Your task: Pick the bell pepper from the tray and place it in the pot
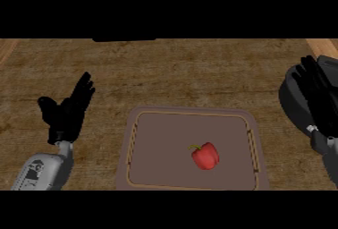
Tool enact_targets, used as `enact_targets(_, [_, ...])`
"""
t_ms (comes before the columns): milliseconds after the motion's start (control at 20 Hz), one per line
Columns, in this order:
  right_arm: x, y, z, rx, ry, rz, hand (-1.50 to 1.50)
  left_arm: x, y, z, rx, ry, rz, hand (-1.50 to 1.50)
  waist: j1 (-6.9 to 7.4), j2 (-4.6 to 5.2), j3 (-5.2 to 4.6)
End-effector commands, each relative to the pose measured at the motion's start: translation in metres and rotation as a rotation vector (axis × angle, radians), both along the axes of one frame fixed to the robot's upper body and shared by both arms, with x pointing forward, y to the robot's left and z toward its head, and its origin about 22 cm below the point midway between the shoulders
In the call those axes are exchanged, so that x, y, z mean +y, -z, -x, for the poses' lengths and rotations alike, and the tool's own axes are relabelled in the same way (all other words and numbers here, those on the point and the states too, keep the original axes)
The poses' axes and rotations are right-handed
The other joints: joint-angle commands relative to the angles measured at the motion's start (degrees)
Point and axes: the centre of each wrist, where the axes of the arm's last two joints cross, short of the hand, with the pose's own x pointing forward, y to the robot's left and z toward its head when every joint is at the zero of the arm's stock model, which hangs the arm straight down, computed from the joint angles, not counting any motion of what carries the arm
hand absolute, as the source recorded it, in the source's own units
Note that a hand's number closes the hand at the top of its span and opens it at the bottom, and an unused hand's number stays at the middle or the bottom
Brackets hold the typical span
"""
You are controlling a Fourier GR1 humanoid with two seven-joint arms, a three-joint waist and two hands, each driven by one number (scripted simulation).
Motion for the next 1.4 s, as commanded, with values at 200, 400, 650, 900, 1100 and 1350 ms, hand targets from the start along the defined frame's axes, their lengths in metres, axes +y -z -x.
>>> enact_targets(200, [0.073,-0.061,-0.029,-0.335,-0.553,0.175,1.50,0.008,-0.042,-0.016,-0.174,-0.005,-0.023,0.00,8.11,-0.01,-0.93])
enact_targets(400, [0.082,-0.048,-0.033,-0.503,-0.606,0.561,-1.50,0.004,-0.050,-0.015,-0.184,-0.014,0.026,0.00,7.46,0.32,-0.86])
enact_targets(650, [0.082,-0.011,-0.056,-0.652,-0.793,0.377,-1.50,0.029,-0.058,-0.010,-0.181,-0.057,0.028,0.00,4.73,0.03,-0.86])
enact_targets(900, [0.082,-0.054,-0.062,-0.697,-0.935,0.470,-1.50,0.043,-0.044,0.016,-0.141,-0.094,0.025,0.00,2.68,-0.68,-1.00])
enact_targets(1100, [0.095,-0.072,-0.059,-0.559,-1.078,0.730,-1.50,0.029,-0.057,-0.002,-0.150,-0.090,0.036,0.00,2.41,-0.74,-1.05])
enact_targets(1350, [0.123,-0.080,-0.036,-0.446,-1.195,1.033,-1.50,0.037,-0.044,0.010,-0.139,-0.113,0.004,0.00,2.13,-1.06,-1.10])
